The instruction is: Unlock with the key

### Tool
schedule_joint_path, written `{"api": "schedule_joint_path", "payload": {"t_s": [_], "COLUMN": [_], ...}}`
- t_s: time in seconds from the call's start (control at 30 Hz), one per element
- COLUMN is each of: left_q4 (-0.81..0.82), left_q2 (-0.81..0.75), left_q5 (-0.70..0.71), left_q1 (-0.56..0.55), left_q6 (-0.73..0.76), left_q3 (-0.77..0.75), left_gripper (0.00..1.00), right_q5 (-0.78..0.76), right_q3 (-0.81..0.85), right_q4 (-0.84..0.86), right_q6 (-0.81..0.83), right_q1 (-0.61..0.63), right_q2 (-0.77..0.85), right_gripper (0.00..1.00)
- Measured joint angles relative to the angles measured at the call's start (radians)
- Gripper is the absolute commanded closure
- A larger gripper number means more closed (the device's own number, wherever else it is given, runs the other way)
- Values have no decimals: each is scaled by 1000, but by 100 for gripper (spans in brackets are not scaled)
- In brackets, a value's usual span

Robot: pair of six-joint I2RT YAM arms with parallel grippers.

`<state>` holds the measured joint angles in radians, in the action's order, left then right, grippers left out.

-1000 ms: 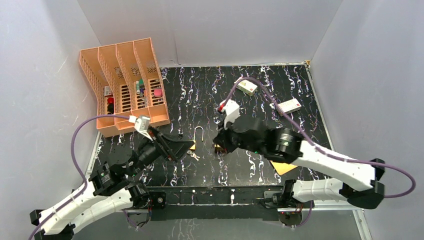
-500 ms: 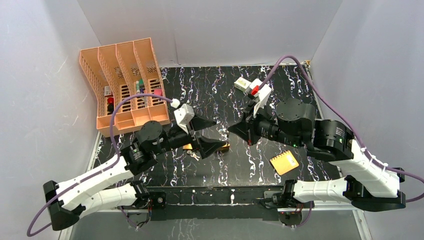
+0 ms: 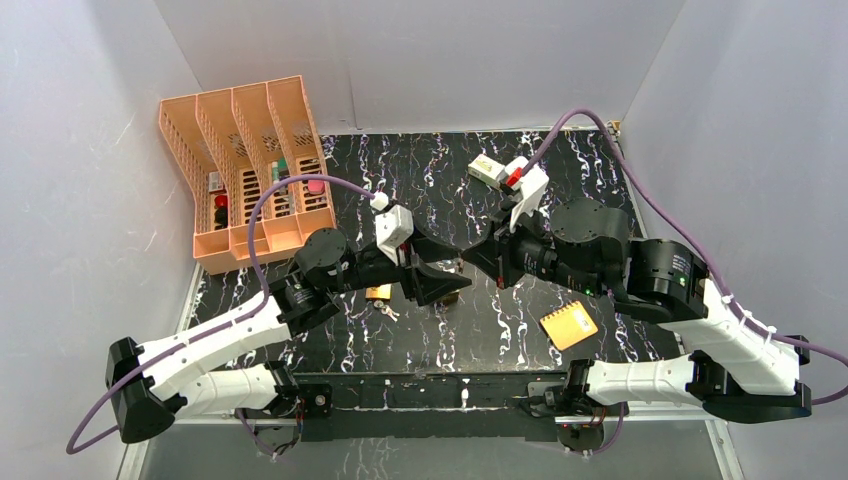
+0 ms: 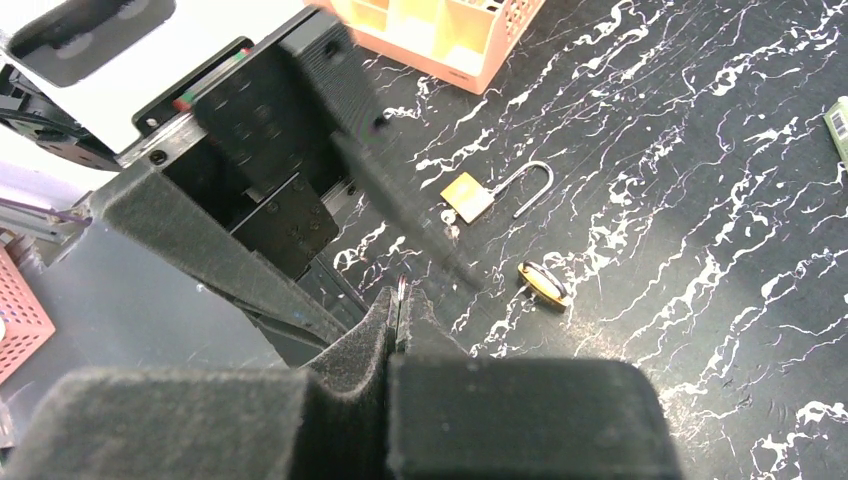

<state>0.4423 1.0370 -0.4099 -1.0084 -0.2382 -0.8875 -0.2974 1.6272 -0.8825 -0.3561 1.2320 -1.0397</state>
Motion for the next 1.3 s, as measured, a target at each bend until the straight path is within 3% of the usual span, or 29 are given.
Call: {"api": "schedule_joint_path", "payload": {"t_s": [0.1, 0.43, 1.3], "left_q4": [-3, -5, -132], "left_q2": [0, -6, -118], "left_q5": [-32, -53, 35], "left_q1": [0, 0, 0], "left_q6": [8, 21, 101], "left_q3": [-9, -11, -11], "left_gripper": [74, 100, 100], "right_q5": [-17, -37, -34], "right_q3": [0, 0, 0], "right_q4": [0, 0, -8], "right_q6": [-7, -9, -11], "right_q1": [0, 0, 1], "right_q2": [2, 6, 3], "right_gripper": [100, 100, 100]}}
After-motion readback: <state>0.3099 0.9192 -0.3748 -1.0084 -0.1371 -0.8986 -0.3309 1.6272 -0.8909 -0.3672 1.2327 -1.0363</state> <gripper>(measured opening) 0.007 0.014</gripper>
